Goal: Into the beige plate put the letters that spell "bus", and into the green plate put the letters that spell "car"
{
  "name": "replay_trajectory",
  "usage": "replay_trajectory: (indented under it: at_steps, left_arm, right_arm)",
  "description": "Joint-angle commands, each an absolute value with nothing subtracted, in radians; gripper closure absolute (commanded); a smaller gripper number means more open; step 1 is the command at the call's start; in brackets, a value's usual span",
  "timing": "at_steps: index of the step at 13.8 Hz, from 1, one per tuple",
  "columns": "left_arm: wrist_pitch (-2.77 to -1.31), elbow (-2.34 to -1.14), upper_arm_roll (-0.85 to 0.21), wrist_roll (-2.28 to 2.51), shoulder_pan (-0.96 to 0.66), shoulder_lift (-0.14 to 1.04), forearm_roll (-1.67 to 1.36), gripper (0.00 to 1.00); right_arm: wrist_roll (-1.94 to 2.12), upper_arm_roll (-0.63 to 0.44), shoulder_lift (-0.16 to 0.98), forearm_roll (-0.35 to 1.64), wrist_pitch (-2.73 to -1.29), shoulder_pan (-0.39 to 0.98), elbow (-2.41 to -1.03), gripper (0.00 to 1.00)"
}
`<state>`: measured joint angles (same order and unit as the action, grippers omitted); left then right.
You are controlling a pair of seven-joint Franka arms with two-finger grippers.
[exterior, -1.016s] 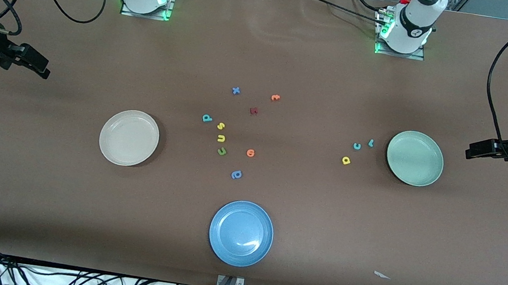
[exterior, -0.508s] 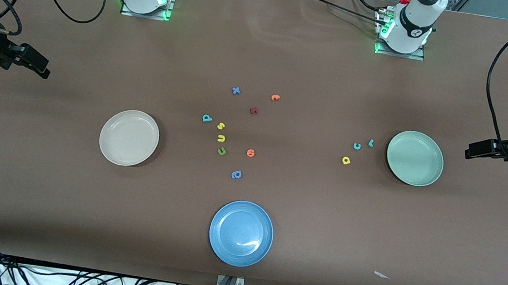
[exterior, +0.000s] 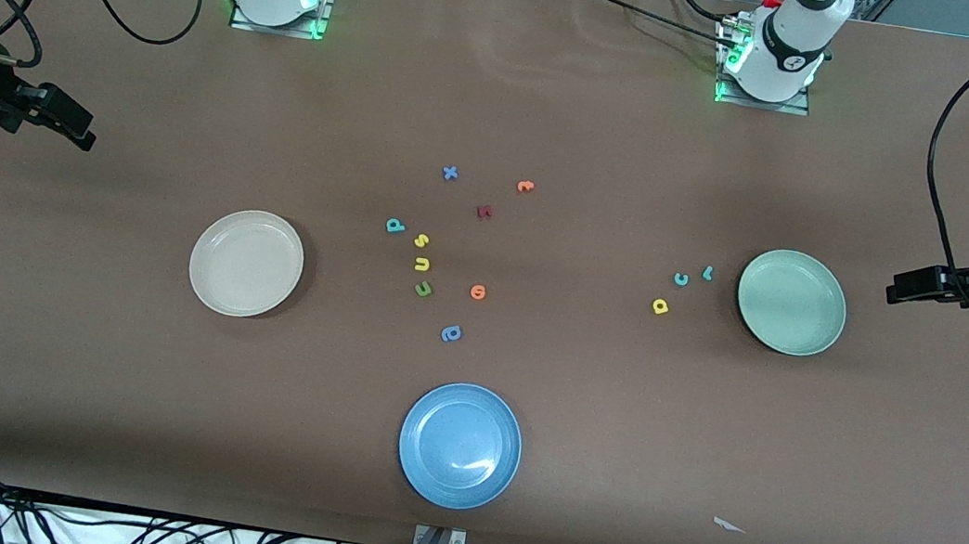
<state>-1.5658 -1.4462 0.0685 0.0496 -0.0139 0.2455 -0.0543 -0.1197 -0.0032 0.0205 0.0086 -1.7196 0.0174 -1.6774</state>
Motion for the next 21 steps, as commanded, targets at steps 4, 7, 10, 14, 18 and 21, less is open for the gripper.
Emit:
replay_trajectory:
  at_steps: [4,7,10,14,18,21]
  left_arm:
    - [-1.562,-1.457,0.072,0.028,-0.021,0.236,-0.037,0.01]
    - [-1.562,-1.457,0.072,0.028,-0.021,0.236,-0.037,0.01]
    - [-1.562,-1.457,0.072,0.028,-0.021,0.236,-0.037,0.01]
    - [-1.562,-1.457,0.071,0.035,-0.023,0.236,-0.037,0.01]
    - [-1.563,-1.457,0.064,0.113,-0.067,0.270,-0.034,0.00]
    - [-1.565,-1.459,0.063,0.259,-0.129,0.316,-0.035,0.00]
  right_arm:
    - [-0.126,0.002,0.014,0.006,-1.724,0.017,-1.684,0.00]
    - [-0.126,0.002,0.014,0.006,-1.724,0.017,-1.684,0.00]
    - [-0.126,0.002,0.014,0.006,-1.724,0.017,-1.684,0.00]
    - [-0.126,0.002,0.014,0.006,-1.724,0.017,-1.684,0.00]
    - [-0.127,0.002,0.012,0.006,-1.721,0.017,-1.684,0.00]
    - [-0.127,0.002,0.012,0.006,-1.721,0.017,-1.684,0.00]
